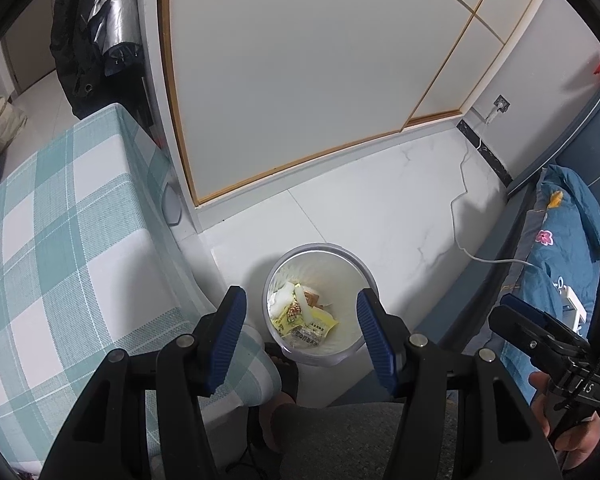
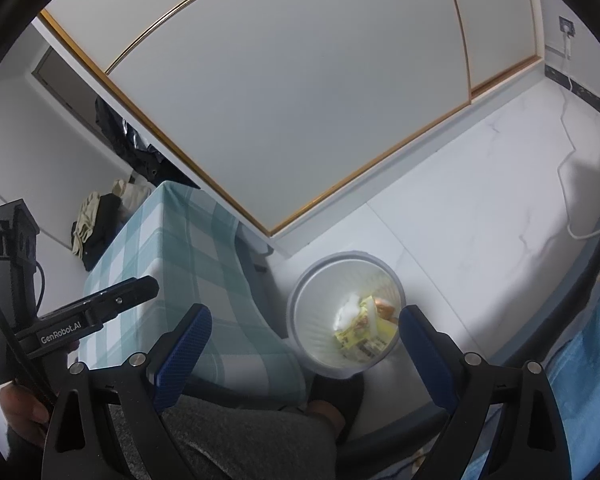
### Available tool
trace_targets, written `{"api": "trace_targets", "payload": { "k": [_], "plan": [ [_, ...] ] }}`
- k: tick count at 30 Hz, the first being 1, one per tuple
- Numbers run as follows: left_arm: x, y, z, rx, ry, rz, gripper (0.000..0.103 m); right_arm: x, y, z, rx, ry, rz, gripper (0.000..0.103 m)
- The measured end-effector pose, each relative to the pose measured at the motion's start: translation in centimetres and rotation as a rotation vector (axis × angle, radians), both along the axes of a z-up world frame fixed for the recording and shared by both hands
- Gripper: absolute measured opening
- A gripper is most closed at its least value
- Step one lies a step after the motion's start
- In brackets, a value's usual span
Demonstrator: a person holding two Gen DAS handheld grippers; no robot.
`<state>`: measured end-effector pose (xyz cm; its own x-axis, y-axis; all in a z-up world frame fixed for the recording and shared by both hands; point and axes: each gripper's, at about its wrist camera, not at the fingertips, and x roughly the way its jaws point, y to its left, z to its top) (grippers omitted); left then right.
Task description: Collect trash
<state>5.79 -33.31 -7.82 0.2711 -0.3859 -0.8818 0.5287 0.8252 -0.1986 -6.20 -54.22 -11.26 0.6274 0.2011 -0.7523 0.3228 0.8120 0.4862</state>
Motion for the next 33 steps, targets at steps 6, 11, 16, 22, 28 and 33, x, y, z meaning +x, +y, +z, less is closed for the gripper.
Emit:
{"api": "trace_targets", "payload": {
  "k": [6,11,16,22,28,33],
  "plan": [
    [-0.22,-0.33,0.09,0.006,-0.005,-0.009,0.053,0.0,0.03,0.0,0.003,0.0,-0.001,0.095],
    [-0.18,-0.39,0.2,0.003,-0.005,-0.005,0.053,-0.04,-0.17,0.06,0.004,0.002,-0.003,0.095],
    [-0.2,-0.46,0.18,0.007,-0.012,-0.011,0.053,-0.04,-0.14,0.08,0.004,0.001,-0.003,0.095],
    [-0.18,-0.49,0.2,0.004,-0.009,-0.016,0.053,-0.08,-0.2,0.1,0.004,0.0,-0.004,0.095],
    [-0.31,-0.6,0.03,0.014,-0.01,-0.036,0.053,-0.08,-0.17,0.08,0.006,0.0,-0.005,0.095],
    [-0.18,-0.49,0.14,0.006,-0.004,-0.024,0.053,-0.24,-0.1,0.06,0.007,-0.001,-0.007,0.095]
  ]
}}
